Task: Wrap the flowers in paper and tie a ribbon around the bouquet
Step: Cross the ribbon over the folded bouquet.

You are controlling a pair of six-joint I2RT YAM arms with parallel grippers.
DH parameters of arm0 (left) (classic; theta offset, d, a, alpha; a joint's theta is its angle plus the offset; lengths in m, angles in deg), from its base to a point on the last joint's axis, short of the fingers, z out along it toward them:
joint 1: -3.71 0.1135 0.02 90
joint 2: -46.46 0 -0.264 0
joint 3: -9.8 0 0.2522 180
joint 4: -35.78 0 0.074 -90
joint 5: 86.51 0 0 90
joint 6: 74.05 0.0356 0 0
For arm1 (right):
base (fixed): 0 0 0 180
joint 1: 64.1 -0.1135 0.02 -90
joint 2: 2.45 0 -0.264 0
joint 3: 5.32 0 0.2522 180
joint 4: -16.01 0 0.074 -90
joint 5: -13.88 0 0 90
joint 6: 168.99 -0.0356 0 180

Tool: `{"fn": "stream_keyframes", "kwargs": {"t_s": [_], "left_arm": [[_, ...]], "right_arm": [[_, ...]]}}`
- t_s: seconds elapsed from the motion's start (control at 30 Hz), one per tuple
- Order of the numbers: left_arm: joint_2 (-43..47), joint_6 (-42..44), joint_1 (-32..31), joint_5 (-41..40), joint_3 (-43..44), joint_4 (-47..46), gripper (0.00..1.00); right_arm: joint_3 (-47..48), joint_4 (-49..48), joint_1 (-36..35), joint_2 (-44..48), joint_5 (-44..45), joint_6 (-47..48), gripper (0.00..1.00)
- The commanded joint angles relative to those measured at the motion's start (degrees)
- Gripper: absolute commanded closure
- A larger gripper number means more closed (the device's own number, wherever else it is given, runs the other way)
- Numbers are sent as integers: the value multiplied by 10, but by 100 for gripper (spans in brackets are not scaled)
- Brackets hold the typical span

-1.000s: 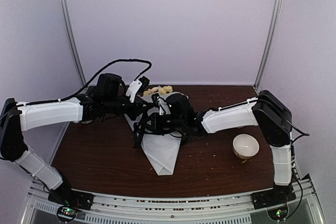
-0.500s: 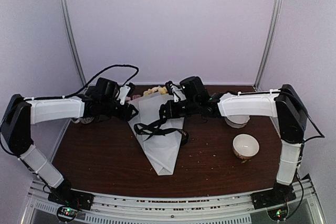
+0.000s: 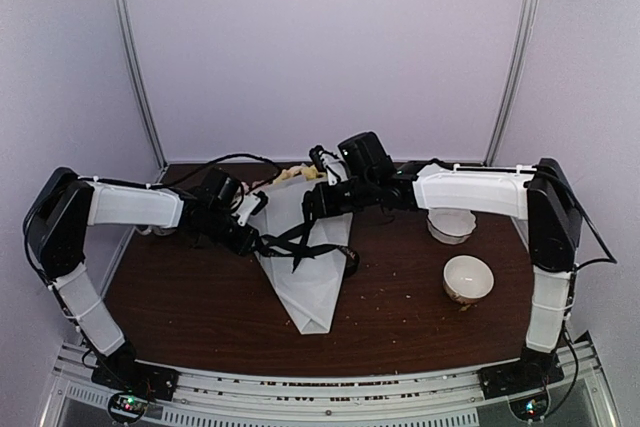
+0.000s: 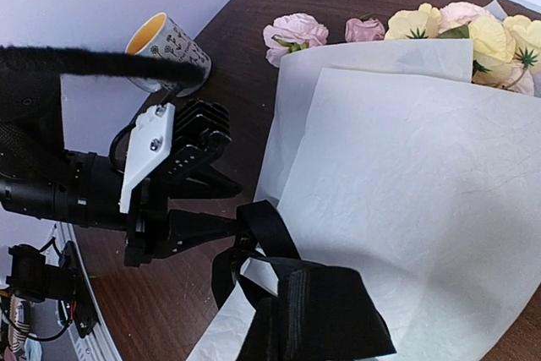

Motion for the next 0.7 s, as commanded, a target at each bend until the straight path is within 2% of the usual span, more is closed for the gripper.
{"fn": "stream_keyframes", "kwargs": {"t_s": [0.0, 0.07, 0.17, 0.33, 0.47, 0.67], "left_arm": [[-20, 18, -5, -11, 23, -11, 64], [-25, 16, -5, -11, 26, -14, 72], [-26, 14, -6, 14, 24, -36, 100], [-18, 3, -7, 36, 1, -73, 100], [49, -10, -6, 35, -51, -123, 100], [144, -10, -7, 39, -95, -163, 100]], "right_arm": [[18, 13, 10, -16, 6, 15, 100], [32, 20, 16, -24, 2, 19, 100], [57, 29, 19, -30, 0, 35, 100], [93, 34, 23, -44, 37, 66, 100], [96, 29, 33, -64, 74, 79, 100], [108, 45, 36, -108, 74, 91, 100]]}}
